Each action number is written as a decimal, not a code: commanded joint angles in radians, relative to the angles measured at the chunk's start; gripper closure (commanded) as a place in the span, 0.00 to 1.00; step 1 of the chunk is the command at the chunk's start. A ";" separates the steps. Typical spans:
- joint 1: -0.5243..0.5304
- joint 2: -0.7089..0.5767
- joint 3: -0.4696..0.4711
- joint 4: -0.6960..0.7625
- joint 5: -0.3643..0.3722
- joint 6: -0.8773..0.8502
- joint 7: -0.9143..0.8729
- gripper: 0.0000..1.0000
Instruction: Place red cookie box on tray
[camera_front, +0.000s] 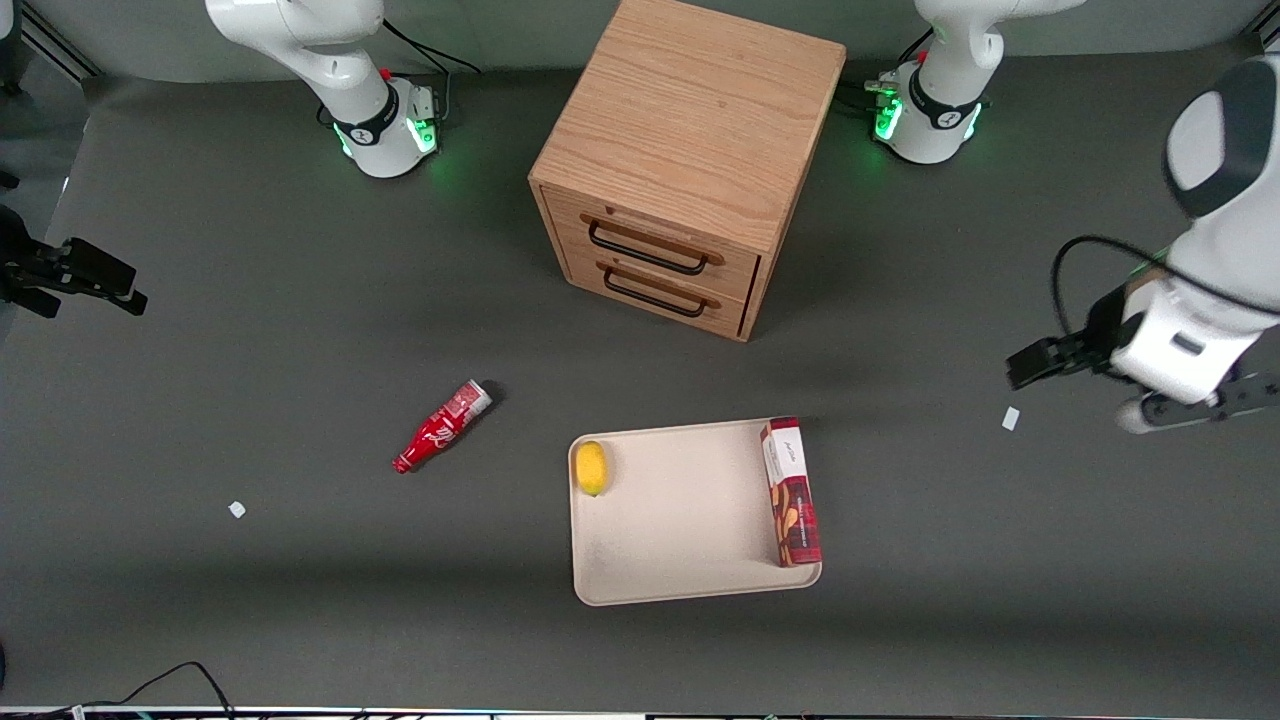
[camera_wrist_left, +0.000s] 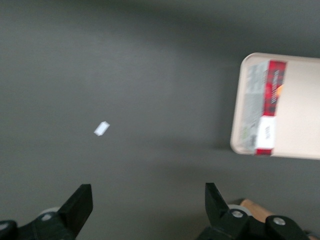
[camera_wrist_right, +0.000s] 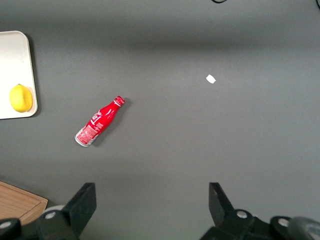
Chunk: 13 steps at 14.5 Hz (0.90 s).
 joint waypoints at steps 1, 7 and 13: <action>0.064 -0.159 -0.003 -0.142 -0.011 -0.038 0.135 0.00; 0.088 -0.236 -0.003 -0.142 0.020 -0.095 0.192 0.00; 0.100 -0.262 -0.003 -0.133 0.017 -0.114 0.254 0.00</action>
